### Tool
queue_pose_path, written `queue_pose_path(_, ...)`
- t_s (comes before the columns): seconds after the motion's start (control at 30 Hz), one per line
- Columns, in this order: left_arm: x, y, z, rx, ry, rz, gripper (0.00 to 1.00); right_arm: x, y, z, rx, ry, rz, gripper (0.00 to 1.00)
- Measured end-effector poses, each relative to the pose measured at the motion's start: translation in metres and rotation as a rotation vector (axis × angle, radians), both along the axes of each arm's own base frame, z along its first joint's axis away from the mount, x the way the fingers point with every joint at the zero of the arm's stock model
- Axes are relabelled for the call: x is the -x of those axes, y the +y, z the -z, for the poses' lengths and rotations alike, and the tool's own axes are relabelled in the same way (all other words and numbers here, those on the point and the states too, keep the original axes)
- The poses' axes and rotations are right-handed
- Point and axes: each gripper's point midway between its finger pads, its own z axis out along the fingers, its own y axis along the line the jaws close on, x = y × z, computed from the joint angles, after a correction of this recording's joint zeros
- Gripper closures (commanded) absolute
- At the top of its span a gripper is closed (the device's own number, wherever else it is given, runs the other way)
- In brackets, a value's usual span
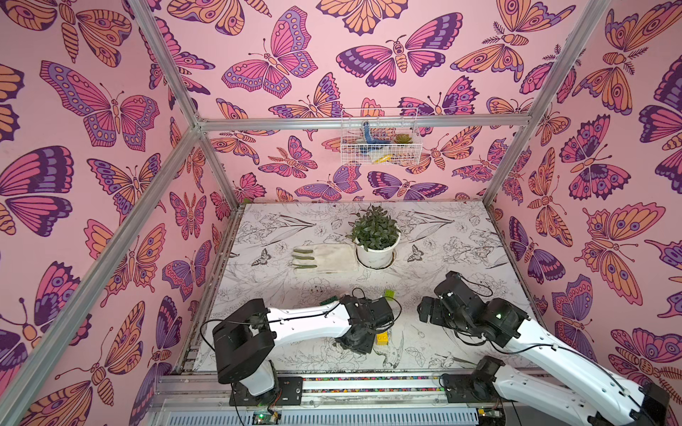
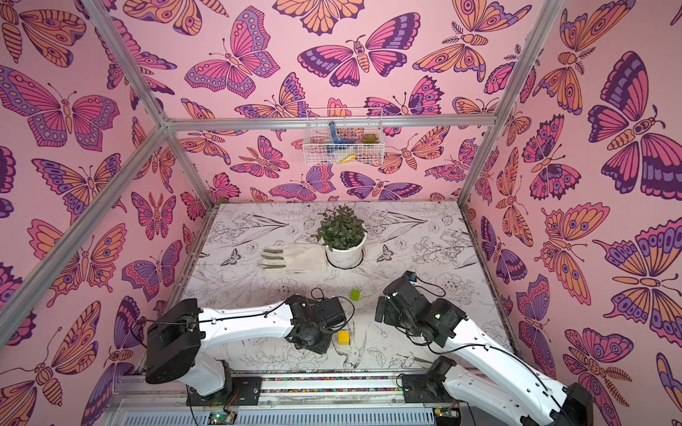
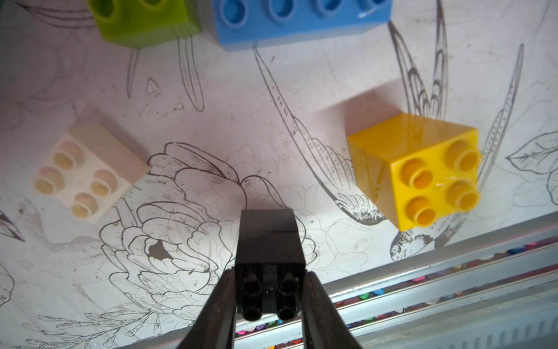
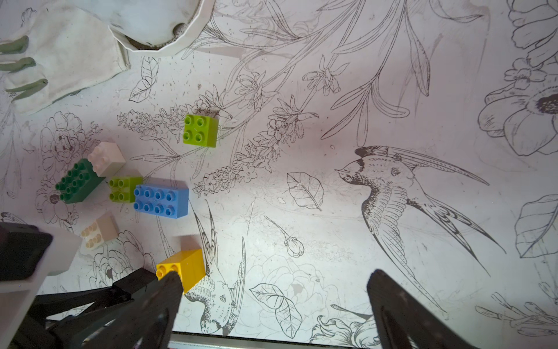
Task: Assemble a giraffe with lego
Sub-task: Assemble the lego brick with the lego brick.
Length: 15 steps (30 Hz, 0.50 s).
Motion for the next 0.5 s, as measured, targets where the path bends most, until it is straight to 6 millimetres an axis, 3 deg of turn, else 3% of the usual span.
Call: queue_pose_path(0.5, 0.0010, 0.0000, 0.0059, 0.025, 0.016, -0.073, 0.73, -0.0030, -0.0052, -0.0011, 0.018, -0.009, 0.020, 0.01)
